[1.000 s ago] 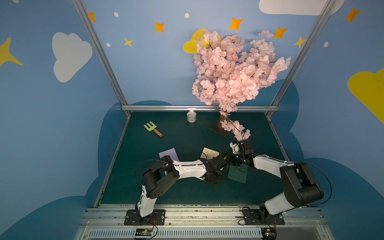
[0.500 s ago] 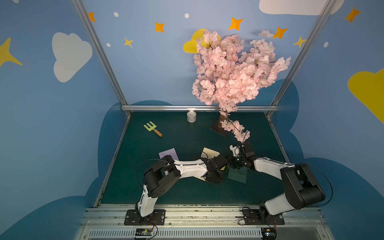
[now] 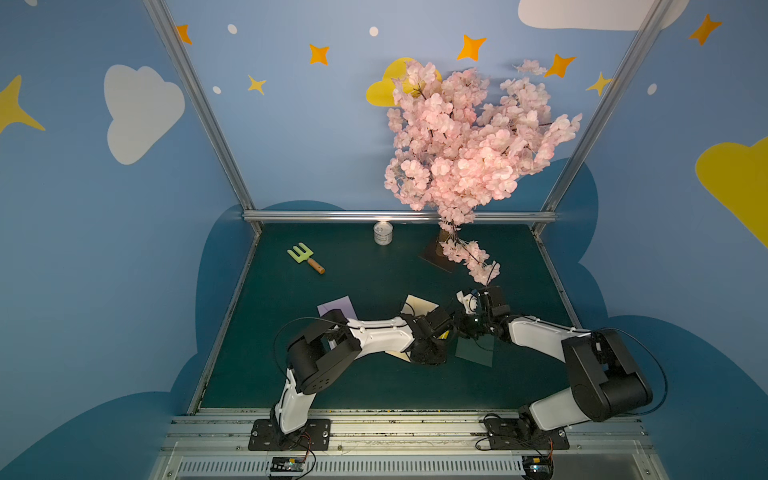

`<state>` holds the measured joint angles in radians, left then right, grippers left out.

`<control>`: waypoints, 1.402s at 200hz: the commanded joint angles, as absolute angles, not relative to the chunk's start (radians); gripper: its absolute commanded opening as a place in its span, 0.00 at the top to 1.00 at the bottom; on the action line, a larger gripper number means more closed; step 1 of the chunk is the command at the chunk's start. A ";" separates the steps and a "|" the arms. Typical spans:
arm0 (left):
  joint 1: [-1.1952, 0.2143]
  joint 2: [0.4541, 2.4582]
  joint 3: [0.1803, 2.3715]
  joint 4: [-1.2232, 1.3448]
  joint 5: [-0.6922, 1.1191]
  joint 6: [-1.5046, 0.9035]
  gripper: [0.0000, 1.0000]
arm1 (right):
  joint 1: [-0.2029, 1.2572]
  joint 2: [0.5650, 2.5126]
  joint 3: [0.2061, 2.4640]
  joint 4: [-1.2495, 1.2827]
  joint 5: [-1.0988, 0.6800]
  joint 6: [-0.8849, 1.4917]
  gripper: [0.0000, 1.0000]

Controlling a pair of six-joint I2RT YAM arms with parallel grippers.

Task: Seal the envelope with a glue stick
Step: Close the lid of the glue stick.

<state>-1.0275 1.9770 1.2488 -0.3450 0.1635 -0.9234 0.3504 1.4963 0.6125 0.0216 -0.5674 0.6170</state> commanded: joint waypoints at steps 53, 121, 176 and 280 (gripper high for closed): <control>-1.012 1.979 1.232 -0.398 0.143 -0.882 0.95 | 0.407 1.383 0.611 -0.147 -0.459 0.489 1.00; -1.020 1.983 1.208 -0.325 0.179 -0.914 0.95 | 0.439 1.444 0.562 0.022 -0.431 0.571 1.00; -1.022 1.972 1.194 -0.328 0.171 -0.907 0.95 | 0.443 1.456 0.549 0.051 -0.408 0.577 1.00; -1.010 1.928 1.193 -0.363 0.082 -0.870 0.96 | 0.530 1.409 0.494 -0.025 -0.388 0.547 1.00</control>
<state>-1.0222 1.9415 1.1961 -0.3244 0.1566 -0.8989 0.4896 1.3964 0.5392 0.0513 -0.4080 0.5594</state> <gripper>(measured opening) 0.049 0.267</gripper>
